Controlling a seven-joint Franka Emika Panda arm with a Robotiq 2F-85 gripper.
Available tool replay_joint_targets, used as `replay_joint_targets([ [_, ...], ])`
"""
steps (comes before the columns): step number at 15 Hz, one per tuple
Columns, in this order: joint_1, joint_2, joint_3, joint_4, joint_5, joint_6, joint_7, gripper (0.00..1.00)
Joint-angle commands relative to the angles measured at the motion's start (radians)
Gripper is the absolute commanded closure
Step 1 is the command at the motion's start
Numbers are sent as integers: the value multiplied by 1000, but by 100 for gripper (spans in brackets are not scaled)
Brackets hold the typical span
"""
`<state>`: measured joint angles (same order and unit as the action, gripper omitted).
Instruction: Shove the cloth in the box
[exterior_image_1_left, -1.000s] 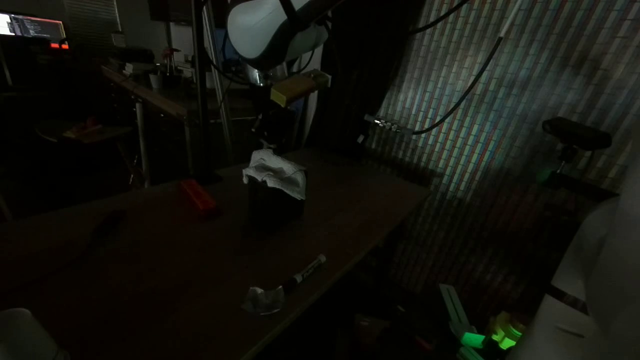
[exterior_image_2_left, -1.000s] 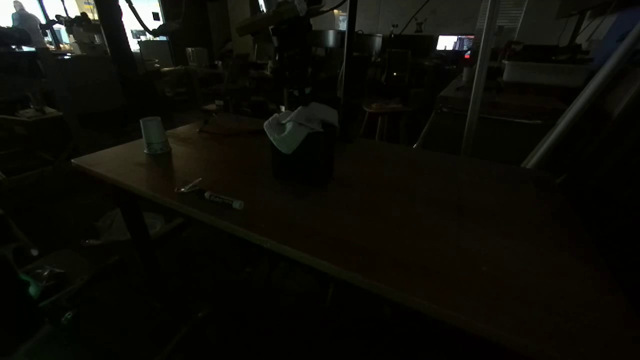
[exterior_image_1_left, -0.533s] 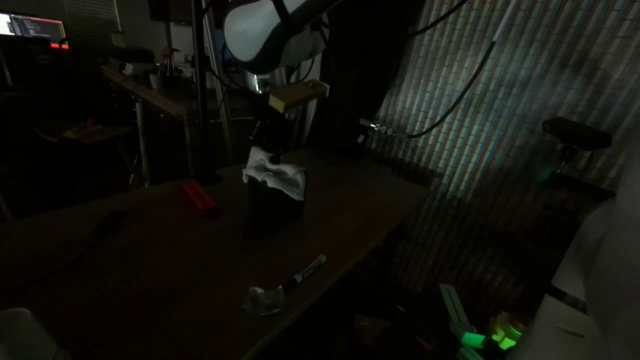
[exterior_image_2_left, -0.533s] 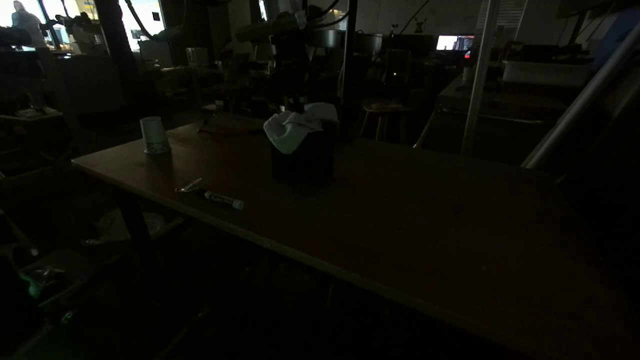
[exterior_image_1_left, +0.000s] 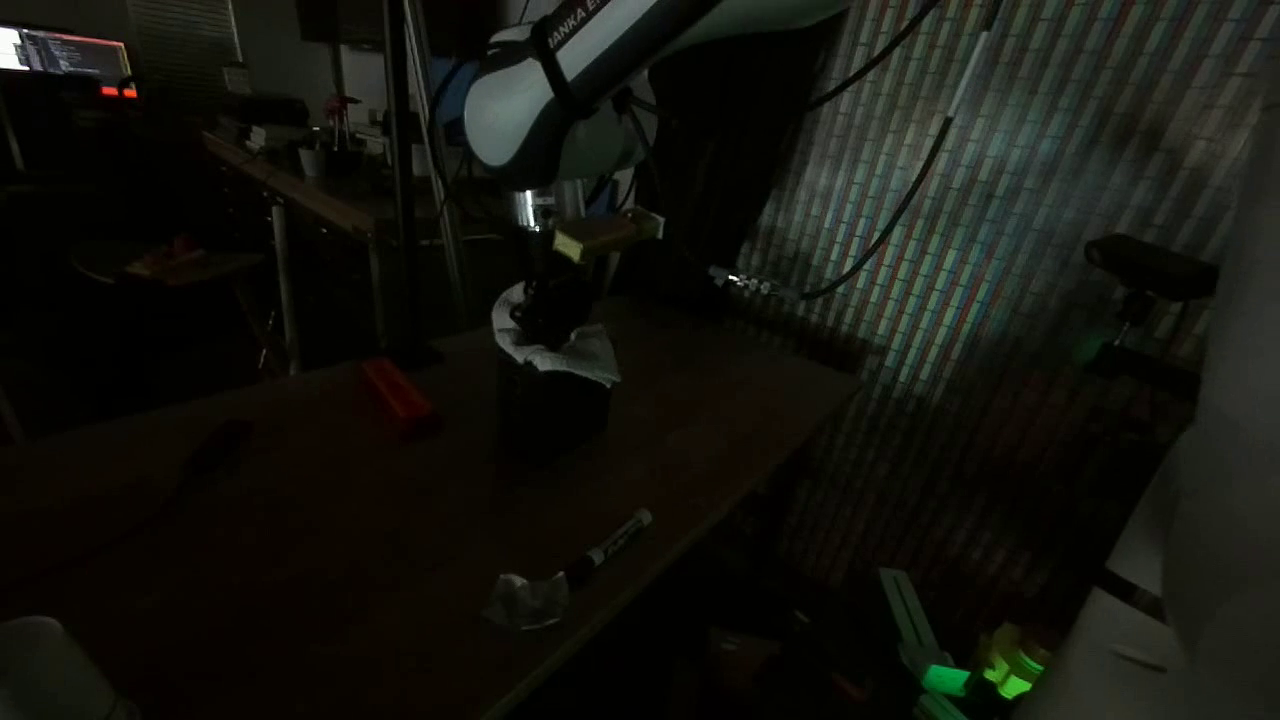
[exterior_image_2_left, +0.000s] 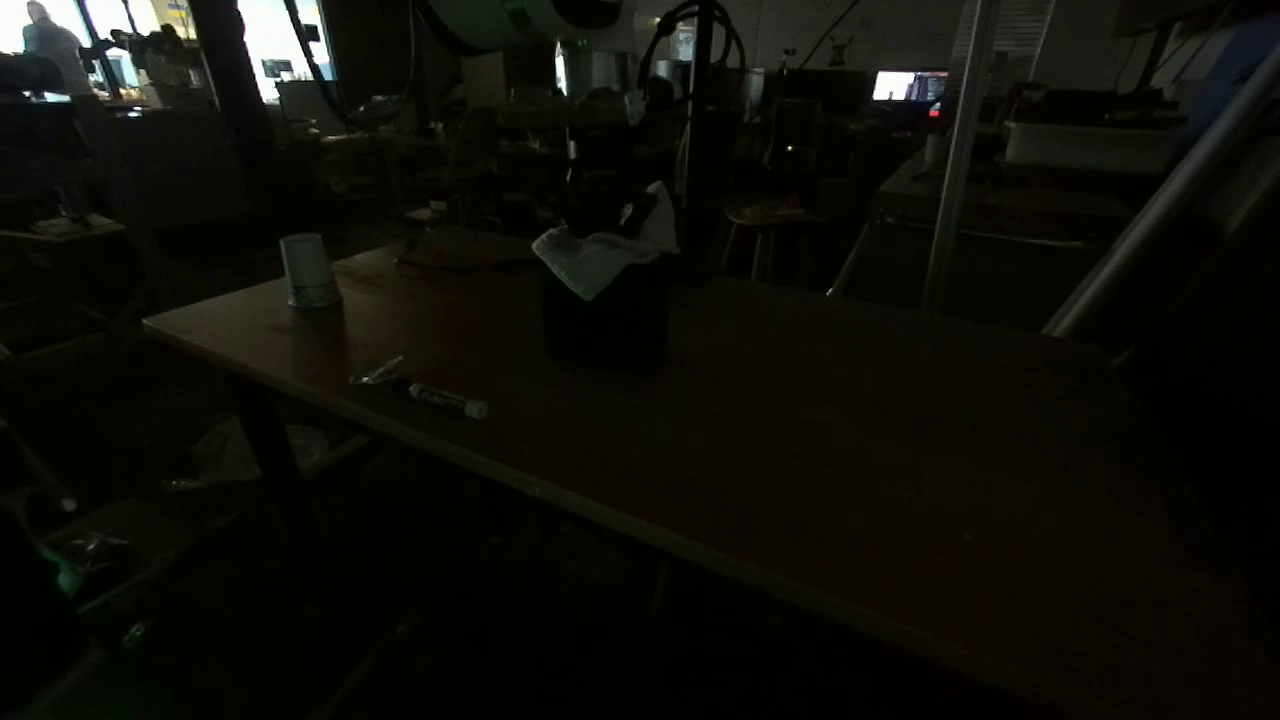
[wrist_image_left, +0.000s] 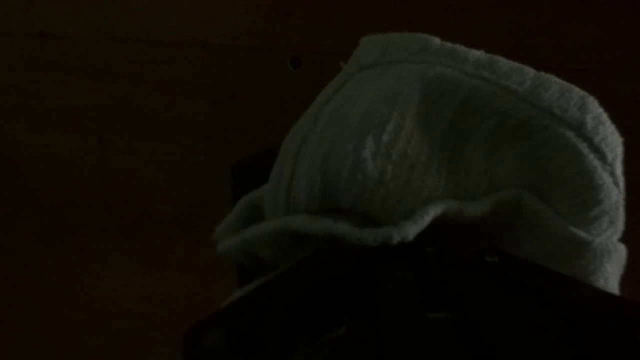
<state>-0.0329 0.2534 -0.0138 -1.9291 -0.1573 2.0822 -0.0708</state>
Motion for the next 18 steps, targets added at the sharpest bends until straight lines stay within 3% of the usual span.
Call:
replay_joint_targets([
  [1, -31, 82, -5, 58, 68, -41, -76, 100],
  [10, -56, 185, -2, 184, 99, -167, -137, 100],
  [18, -48, 120, -11, 185, 74, -165, -117, 98],
])
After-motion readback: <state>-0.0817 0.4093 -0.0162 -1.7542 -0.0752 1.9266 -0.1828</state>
